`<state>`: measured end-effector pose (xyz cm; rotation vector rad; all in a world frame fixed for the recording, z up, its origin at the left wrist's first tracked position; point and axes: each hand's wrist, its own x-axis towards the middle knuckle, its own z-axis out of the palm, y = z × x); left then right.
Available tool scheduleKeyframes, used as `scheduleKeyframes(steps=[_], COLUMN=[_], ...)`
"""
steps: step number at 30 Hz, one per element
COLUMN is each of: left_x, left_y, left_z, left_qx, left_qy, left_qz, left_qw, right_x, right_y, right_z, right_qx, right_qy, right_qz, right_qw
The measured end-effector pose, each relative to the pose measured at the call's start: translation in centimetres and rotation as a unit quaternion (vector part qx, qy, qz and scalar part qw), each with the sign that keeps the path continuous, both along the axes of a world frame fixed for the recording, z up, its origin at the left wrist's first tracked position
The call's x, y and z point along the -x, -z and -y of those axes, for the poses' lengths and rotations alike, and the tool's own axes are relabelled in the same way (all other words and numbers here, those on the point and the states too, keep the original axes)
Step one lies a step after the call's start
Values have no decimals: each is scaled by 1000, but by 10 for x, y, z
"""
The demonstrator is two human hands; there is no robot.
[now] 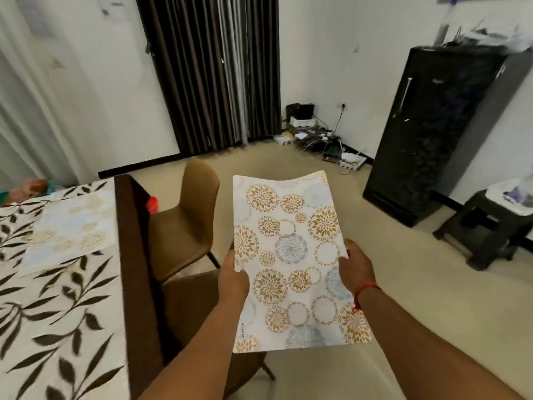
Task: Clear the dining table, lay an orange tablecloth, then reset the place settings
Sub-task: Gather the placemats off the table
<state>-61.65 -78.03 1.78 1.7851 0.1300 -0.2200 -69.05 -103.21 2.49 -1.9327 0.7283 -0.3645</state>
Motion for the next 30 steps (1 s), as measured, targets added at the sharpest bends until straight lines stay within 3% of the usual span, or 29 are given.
scheduleKeyframes(steps=[3, 7, 20, 26, 30], left_x=[-16, -66, -312, -431, -504], left_y=[-1, 2, 22, 22, 30], left_z=[71, 152, 378, 429, 436], left_qx=[-63, 4, 41, 41, 40], left_qy=[26, 49, 26, -16, -87], left_qz=[28, 19, 17, 29, 33], left_qw=[997, 999, 999, 999, 995], right_x=[-9, -50, -271, -408, -524], right_y=[-6, -2, -12, -7, 5], right_z=[72, 153, 370, 433, 450], right_qx=[1, 5, 27, 8, 5], right_qy=[19, 30, 52, 16, -67], right_qz=[-3, 1, -4, -5, 0], right_qw=[1000, 1000, 998, 1000, 998])
